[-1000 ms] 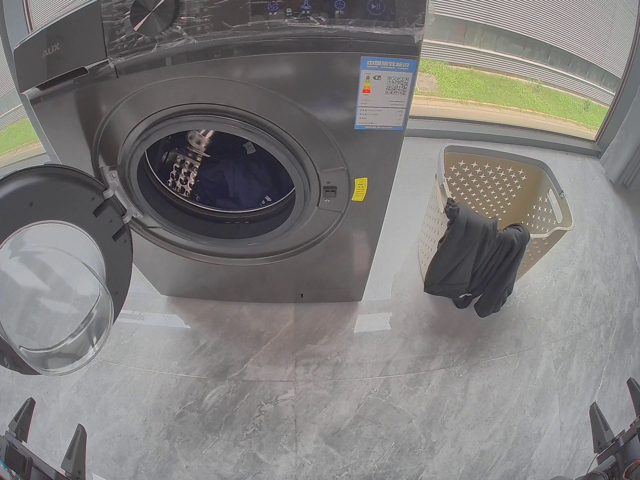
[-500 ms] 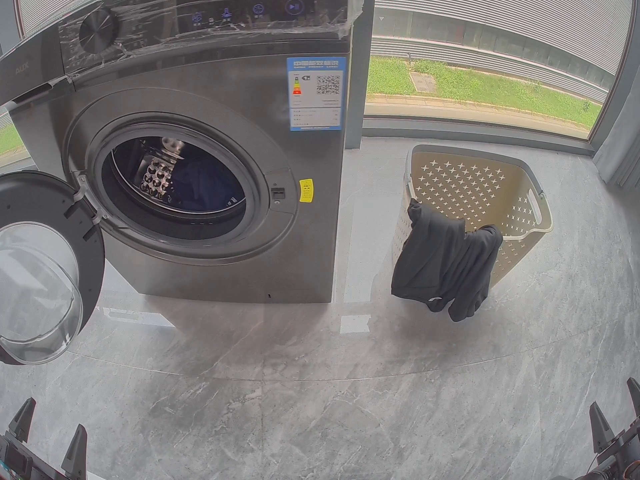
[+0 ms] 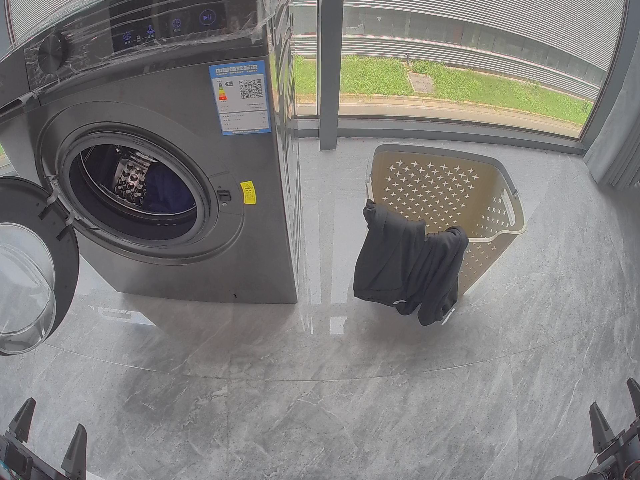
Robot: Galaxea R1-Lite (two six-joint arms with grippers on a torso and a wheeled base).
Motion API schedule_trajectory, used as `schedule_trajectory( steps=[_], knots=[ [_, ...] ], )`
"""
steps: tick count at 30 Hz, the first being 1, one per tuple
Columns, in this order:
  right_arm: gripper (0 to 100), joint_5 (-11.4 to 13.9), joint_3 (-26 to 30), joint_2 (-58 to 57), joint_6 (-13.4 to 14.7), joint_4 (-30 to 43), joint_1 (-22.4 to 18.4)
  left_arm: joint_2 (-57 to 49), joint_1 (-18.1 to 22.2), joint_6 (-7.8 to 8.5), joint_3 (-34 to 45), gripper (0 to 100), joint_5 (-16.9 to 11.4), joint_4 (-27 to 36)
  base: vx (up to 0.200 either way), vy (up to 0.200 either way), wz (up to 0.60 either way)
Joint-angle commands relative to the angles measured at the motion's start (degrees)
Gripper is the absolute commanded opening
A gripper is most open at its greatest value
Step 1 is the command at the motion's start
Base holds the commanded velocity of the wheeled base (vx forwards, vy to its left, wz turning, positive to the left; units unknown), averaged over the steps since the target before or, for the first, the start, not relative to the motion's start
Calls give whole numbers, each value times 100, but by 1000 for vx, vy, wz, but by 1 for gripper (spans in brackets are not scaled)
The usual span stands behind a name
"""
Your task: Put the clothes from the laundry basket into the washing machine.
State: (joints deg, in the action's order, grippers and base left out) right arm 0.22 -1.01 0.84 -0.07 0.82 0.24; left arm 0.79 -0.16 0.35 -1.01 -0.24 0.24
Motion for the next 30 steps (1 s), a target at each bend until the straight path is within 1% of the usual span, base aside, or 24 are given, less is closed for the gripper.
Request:
schedule_trajectory(
  steps=[1,11,26,30],
  knots=[
    [100,4,66,-40,-1,-3,2,-35,-2,0,92,100,-2,2,0,0,0],
    [100,4,66,-40,-1,-3,2,-35,-2,0,92,100,-2,2,0,0,0],
    [100,4,66,-40,-1,-3,2,-35,-2,0,92,100,-2,2,0,-200,0],
    [100,4,66,-40,-1,-3,2,-35,-2,-9,92,100,-2,2,0,0,0]
  ],
)
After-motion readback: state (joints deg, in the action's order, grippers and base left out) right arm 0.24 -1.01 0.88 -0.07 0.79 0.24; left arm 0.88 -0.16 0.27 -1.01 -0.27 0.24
